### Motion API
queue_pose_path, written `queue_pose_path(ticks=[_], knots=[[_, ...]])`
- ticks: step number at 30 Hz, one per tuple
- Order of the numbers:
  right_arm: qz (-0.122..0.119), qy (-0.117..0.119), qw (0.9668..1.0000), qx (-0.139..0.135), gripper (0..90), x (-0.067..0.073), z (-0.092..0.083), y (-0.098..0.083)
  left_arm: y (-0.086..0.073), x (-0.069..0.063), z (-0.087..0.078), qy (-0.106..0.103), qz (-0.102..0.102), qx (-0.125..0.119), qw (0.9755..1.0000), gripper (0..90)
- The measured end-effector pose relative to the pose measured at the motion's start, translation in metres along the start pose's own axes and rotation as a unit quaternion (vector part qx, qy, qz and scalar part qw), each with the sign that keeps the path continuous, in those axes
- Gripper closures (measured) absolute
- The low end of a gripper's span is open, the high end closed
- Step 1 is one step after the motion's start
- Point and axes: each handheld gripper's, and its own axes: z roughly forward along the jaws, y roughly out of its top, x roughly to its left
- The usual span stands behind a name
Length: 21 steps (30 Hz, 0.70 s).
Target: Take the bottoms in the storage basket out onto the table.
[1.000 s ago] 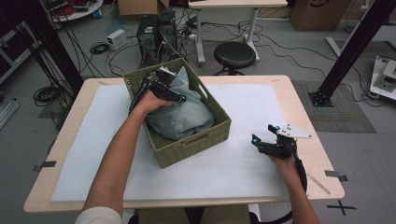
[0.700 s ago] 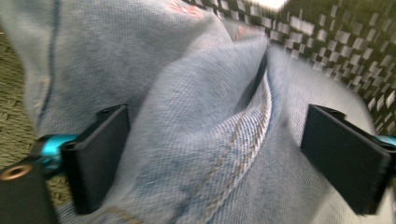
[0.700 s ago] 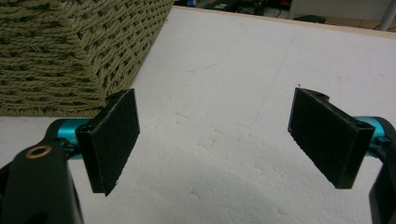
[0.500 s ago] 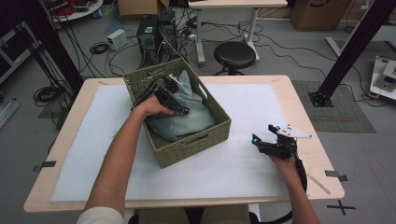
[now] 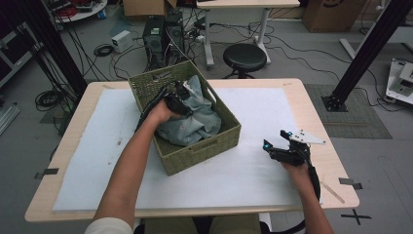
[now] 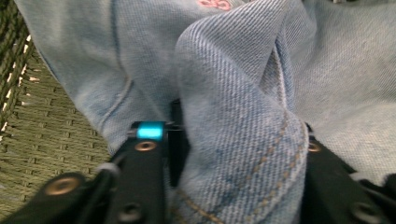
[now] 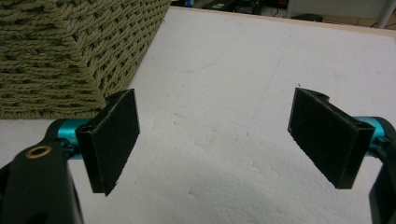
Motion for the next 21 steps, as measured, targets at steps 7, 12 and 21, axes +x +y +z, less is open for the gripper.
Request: queue_pose_path(ticks=[7, 12, 21], knots=[[0.005, 0.001, 1.0, -0.001, 16.9, -0.001, 0.0, 0.0, -0.003, 0.01, -0.017, 0.025, -0.076, -0.099, 0.9919, 78.4], [0.006, 0.0, 1.0, -0.001, 16.9, -0.001, 0.0, 0.0, -0.008, 0.014, -0.03, 0.056, -0.115, -0.177, 0.9758, 78.8], [0.004, 0.0, 1.0, 0.0, 16.9, 0.0, 0.0, 0.0, -0.013, 0.016, -0.005, -0.001, -0.15, -0.08, 0.9855, 24.4]])
